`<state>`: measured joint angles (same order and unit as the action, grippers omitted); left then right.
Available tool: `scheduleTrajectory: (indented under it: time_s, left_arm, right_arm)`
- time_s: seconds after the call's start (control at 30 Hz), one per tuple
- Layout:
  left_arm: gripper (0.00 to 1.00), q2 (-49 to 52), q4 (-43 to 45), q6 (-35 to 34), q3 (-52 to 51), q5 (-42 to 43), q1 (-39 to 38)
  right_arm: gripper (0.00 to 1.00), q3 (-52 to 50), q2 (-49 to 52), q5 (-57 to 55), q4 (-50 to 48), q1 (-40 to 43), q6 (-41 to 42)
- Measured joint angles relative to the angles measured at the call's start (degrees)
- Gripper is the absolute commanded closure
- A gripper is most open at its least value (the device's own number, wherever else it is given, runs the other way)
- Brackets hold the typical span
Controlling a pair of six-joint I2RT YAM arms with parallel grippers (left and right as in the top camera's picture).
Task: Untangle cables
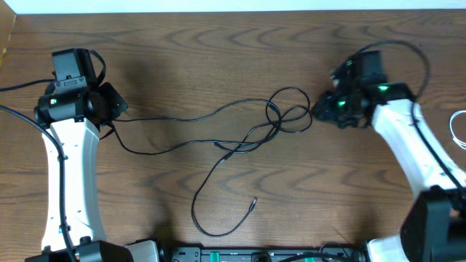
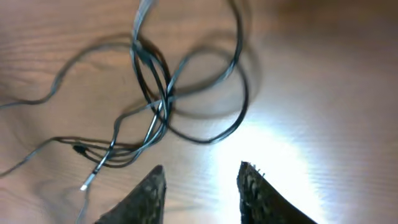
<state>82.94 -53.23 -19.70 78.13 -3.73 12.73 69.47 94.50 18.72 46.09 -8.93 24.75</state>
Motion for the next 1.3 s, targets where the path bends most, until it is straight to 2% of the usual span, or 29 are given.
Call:
scheduleTrajectory:
  time_s: [0.17, 0.47, 0.53, 0.6, 0.67, 0.83, 0.97, 1.3]
  left_arm:
    - [0.93, 0.0, -0.17, 0.0, 0.0, 0.37, 0.0]
    - [0.93, 0.0, -0.37, 0.0, 0.0, 0.39, 0.0]
    - [0.93, 0.0, -0.39, 0.0, 0.0, 0.39, 0.0]
    - [0.93, 0.0, -0.42, 0.0, 0.0, 0.39, 0.0]
    - [0.93, 0.0, -0.42, 0.02, 0.0, 0.39, 0.0]
    - [0.92, 0.0, -0.46, 0.55, 0.0, 0.37, 0.0]
    - [0.93, 0.0, -0.44, 0.81, 0.0, -0.09, 0.0]
    - [0.92, 0.0, -0.11, 1.57, 0.0, -0.72, -0.02]
  right_arm:
    - [0.64, -0.74, 5.4, -1.95, -0.42, -2.73, 11.19]
    - [0.62, -0.94, 14.19, -3.23, -7.67, -4.9, 27.98]
    - [0.74, -0.96, 15.06, -3.98, -8.83, -5.14, 30.6]
    - [0.99, -0.98, 15.45, -5.29, -9.66, -5.46, 32.61]
    - [0.99, -0.98, 15.5, -6.62, -10.6, -5.66, 34.07]
    - [0.99, -0.87, 15.39, -7.93, -13.55, -5.18, 30.73]
    - [0.99, 2.27, 13.97, -8.22, -8.87, -2.1, 22.45]
    - [0.99, 26.53, 1.7, -24.65, 9.73, 12.39, 7.85]
